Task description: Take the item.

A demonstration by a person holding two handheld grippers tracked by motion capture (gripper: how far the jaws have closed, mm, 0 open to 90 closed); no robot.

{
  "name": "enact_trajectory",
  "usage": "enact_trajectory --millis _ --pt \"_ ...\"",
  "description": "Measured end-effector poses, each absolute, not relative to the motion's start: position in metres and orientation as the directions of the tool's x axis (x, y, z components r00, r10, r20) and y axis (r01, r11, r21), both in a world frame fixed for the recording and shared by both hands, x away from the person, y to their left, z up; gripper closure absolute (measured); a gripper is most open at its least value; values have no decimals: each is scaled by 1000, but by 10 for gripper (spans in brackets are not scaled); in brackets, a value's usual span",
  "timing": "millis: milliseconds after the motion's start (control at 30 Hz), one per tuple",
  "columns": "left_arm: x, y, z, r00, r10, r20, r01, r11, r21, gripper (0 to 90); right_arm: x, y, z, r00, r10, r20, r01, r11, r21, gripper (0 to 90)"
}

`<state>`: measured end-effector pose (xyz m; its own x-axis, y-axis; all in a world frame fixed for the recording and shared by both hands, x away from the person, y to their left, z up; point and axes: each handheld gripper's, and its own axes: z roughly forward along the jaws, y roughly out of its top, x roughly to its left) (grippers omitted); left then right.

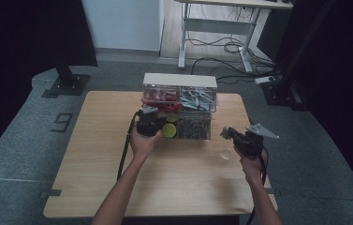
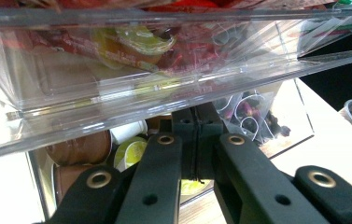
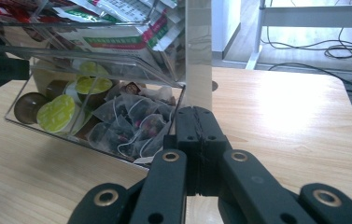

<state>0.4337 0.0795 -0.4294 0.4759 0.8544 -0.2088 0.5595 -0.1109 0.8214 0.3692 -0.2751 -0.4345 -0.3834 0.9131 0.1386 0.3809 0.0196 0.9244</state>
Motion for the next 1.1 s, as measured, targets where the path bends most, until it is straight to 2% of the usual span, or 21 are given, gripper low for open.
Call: enact_trajectory --millis 1000,1067,1100 --pt "433 77 -430 475 856 -205 561 -115 820 895 364 -298 -446 -339 930 141 394 4 919 887" --pt "433 77 -430 475 856 -204 561 -116 820 895 364 -298 -447 -338 931 137 394 8 919 866" --pt "433 77 -430 476 856 -204 560 -116 820 895 365 -298 -448 -340 931 136 393 9 919 819"
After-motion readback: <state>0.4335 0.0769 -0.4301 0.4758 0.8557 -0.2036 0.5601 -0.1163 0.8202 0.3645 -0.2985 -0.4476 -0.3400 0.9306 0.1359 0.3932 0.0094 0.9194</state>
